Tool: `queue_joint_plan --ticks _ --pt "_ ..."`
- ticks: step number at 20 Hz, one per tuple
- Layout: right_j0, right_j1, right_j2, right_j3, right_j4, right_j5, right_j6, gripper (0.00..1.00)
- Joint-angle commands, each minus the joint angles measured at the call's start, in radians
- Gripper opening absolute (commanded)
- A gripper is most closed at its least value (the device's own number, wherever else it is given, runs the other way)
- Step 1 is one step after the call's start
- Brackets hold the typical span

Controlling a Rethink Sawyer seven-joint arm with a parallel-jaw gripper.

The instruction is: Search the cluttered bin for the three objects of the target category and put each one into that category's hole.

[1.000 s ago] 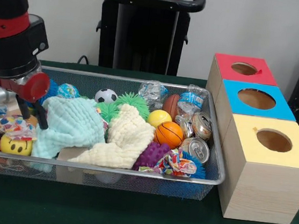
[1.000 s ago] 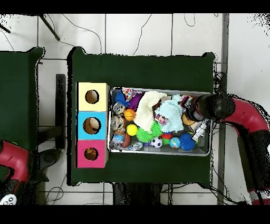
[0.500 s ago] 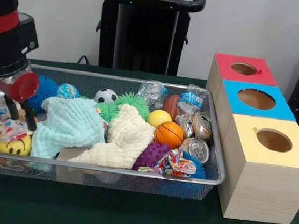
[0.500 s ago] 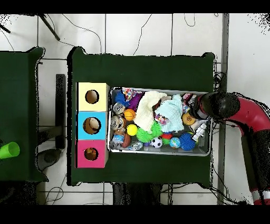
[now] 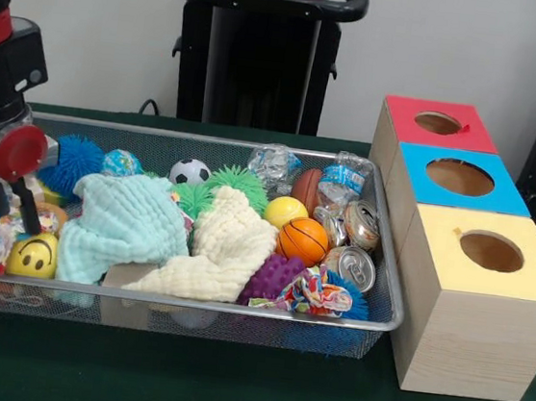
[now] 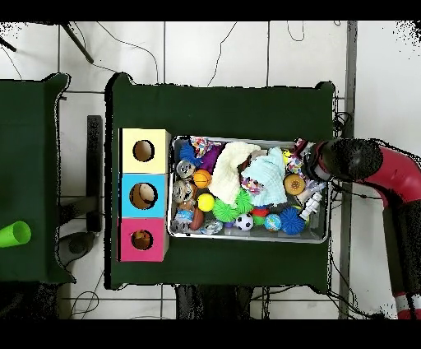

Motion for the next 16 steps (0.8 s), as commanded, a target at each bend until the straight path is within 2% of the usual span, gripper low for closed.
queue_joint_plan --ticks 1,6,16 --pt "0.044 0.001 0.019 -0.053 -0.026 0.125 -0.290 1.00" --pt "0.070 0.003 -0.002 -0.023 -0.045 0.056 -0.238 1.00" --pt "0.106 0.033 -0.060 0.073 -0.123 -0.193 -0.091 1.00"
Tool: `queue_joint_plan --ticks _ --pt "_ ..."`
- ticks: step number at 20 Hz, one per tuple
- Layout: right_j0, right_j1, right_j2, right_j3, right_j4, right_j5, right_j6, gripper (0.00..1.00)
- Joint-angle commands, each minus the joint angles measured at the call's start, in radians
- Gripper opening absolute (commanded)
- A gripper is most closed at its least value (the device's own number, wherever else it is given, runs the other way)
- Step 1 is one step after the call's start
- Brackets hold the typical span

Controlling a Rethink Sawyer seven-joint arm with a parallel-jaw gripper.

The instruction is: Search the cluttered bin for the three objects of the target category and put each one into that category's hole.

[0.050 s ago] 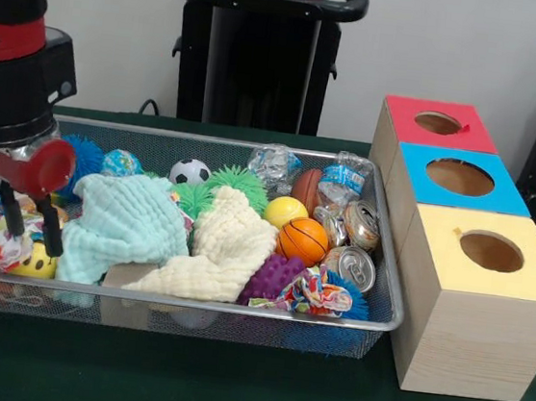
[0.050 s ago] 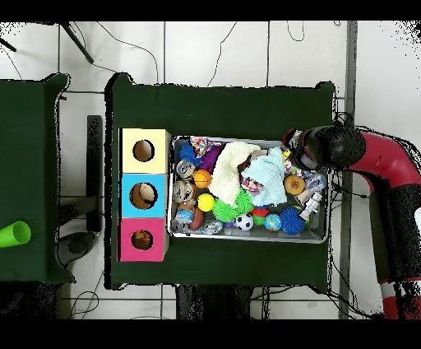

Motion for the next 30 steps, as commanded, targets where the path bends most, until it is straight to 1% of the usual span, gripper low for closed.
queue_joint_plan --ticks 1,3,10,17,22,28,30 --pt "0.026 0.043 -0.058 0.106 -0.096 -0.156 -0.085 1.00" --pt "0.019 0.048 -0.057 0.108 -0.094 -0.167 -0.096 1.00" --pt "-0.060 0.117 -0.013 0.103 -0.067 -0.196 -0.213 1.00" --pt "-0.054 0.115 -0.027 0.137 -0.090 -0.256 -0.163 1.00" --pt "-0.067 0.123 -0.021 0.150 -0.091 -0.270 -0.166 1.00" --pt "-0.050 0.087 -0.037 0.190 -0.079 -0.269 -0.115 1.00" --pt "-0.052 0.090 -0.038 0.201 -0.085 -0.285 -0.114 1.00"
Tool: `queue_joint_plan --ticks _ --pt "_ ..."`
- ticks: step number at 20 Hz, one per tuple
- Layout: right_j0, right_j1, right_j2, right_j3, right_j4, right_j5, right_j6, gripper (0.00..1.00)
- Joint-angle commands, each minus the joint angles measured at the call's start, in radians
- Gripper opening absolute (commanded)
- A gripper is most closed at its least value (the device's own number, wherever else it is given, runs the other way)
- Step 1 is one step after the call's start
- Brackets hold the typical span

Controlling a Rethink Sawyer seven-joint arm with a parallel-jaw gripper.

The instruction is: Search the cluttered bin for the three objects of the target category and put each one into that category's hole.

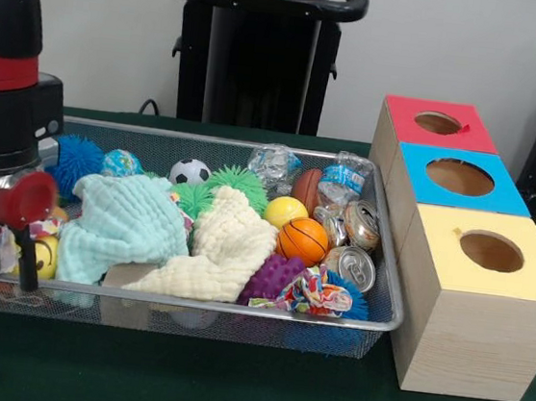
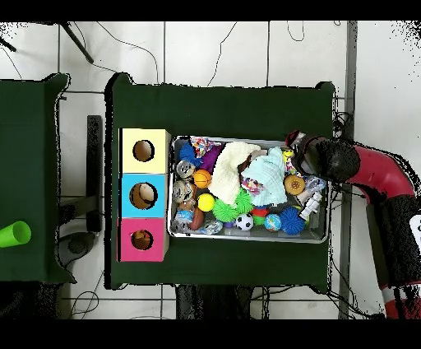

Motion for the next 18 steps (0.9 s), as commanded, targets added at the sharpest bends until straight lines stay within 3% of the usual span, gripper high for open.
queue_joint_plan --ticks 1,9,18 --pt "-0.004 0.053 -0.030 0.150 -0.053 -0.060 -0.122 1.00" --pt "-0.035 0.021 -0.023 0.218 -0.053 -0.108 -0.119 1.00" --pt "-0.117 0.053 -0.007 0.273 -0.079 -0.183 -0.160 1.00"
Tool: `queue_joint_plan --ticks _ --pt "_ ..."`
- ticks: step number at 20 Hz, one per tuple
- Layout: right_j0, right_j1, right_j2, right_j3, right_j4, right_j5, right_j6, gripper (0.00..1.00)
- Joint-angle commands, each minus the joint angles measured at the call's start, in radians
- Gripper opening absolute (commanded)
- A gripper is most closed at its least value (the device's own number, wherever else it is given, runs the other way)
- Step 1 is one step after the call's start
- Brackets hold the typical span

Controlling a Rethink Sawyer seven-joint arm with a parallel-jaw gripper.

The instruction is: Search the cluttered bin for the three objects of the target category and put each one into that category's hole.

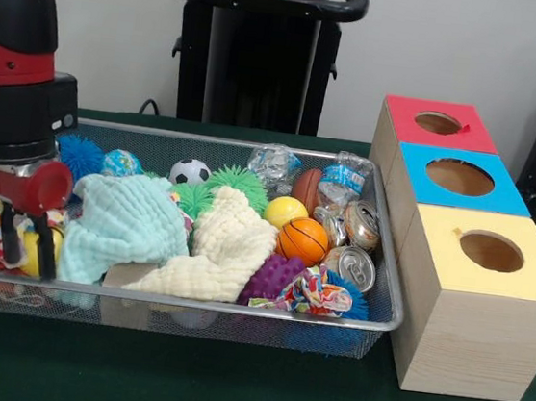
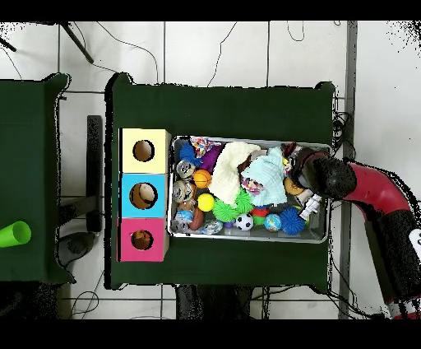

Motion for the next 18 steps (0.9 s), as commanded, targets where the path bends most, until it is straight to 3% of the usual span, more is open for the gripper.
queue_joint_plan --ticks 1,11,18 --pt "-0.063 0.064 -0.012 0.153 -0.082 -0.068 -0.161 1.00" --pt "-0.202 0.101 -0.010 0.230 -0.175 -0.180 -0.203 1.00" --pt "-0.196 0.139 -0.040 0.215 -0.232 -0.261 -0.157 1.00"
